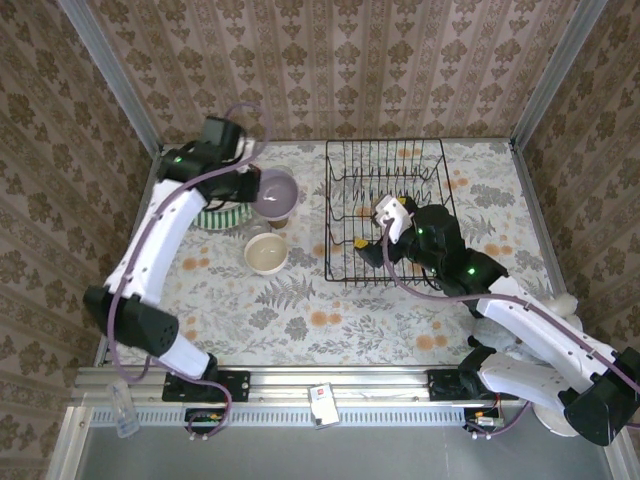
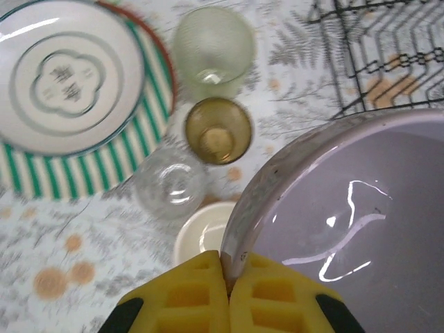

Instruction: Unload the mixed dishes from the dish rack

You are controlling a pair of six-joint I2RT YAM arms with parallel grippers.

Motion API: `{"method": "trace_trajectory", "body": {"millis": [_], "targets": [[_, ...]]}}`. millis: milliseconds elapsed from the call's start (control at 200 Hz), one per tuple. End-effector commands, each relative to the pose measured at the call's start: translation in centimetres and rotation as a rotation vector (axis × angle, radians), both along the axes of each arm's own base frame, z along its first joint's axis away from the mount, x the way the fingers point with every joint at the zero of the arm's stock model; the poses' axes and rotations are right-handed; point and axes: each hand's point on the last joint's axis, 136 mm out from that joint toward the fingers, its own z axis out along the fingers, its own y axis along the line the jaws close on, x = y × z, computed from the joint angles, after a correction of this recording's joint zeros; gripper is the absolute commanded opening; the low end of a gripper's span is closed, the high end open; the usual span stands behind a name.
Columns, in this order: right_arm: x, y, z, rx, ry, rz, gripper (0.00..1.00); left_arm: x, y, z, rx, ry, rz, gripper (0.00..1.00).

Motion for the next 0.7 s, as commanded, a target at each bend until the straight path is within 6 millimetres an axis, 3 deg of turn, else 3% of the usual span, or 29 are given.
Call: {"method": "trace_trajectory", "body": {"millis": [0, 165, 370, 695], "targets": [[0.9, -0.1, 1.5, 0.163, 0.049, -0.096, 1.0, -1.0, 1.6, -0.5, -0.112, 0.012, 0.088, 0.0], [0.2, 0.5, 2.4, 0.312, 0.12, -0.08, 1.0, -2.7, 3.9, -4.3, -0.137, 0.088, 0.18, 0.0], [-1.7, 3.4, 2.8, 0.483, 0.306, 0.053, 1.0, -3.0, 4.0, -8.3, -0.135, 0.157, 0.226, 0.0], [-3.8, 4.1, 1.3, 0.551, 0.415, 0.12, 1.0, -2.0, 3.8, -11.4, -0.108, 0.181, 0.249, 0.0]]}}
